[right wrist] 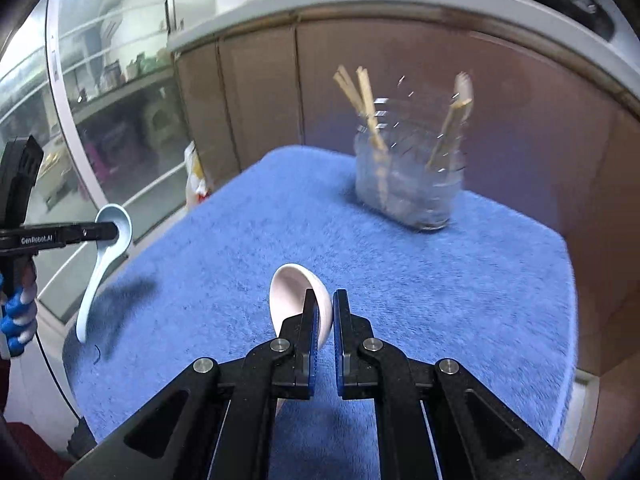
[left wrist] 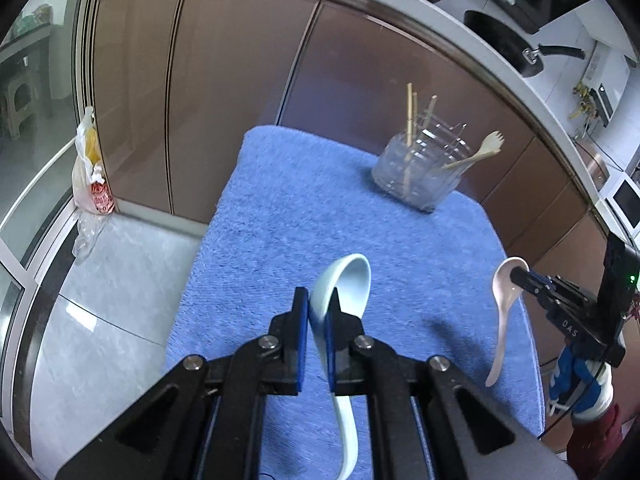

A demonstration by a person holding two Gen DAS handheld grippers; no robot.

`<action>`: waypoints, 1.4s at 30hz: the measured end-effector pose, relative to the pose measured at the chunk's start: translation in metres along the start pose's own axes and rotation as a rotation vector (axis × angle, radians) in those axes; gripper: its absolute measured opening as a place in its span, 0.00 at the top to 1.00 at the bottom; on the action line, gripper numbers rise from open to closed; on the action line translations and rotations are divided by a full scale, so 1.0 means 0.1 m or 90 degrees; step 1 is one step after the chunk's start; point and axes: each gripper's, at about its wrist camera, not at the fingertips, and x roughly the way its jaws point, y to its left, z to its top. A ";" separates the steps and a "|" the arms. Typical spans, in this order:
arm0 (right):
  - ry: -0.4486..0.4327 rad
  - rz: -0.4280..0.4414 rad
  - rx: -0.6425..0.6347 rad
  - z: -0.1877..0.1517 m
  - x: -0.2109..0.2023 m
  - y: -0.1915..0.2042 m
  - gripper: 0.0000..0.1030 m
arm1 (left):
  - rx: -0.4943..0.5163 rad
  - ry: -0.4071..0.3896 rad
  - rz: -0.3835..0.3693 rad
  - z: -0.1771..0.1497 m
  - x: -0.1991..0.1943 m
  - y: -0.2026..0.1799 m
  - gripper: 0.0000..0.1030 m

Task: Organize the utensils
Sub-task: 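Lift the spoon with the left gripper while the right gripper carries its spoon over the holder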

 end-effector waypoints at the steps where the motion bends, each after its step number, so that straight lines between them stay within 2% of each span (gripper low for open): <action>1: -0.012 -0.005 0.006 -0.02 -0.08 0.00 0.93 | 0.001 -0.006 0.000 -0.01 -0.03 -0.03 0.93; 10: -0.081 -0.038 0.038 -0.09 -0.56 0.00 0.93 | 0.015 -0.049 -0.013 -0.08 -0.29 -0.24 0.93; 19: -0.166 -0.076 0.045 0.24 -0.79 -0.08 0.93 | 0.031 -0.102 -0.014 0.17 -0.30 -0.51 0.93; 28: -0.266 -0.124 0.037 0.93 -0.76 -0.31 0.93 | 0.056 -0.170 -0.047 0.74 -0.15 -0.92 0.93; 35: -0.339 -0.158 0.031 1.52 -0.62 -0.57 0.93 | 0.072 -0.250 -0.063 1.41 0.07 -1.33 0.93; 42: -0.393 -0.181 0.043 1.94 -0.38 -0.87 0.93 | 0.038 -0.291 -0.074 2.00 0.47 -1.58 0.93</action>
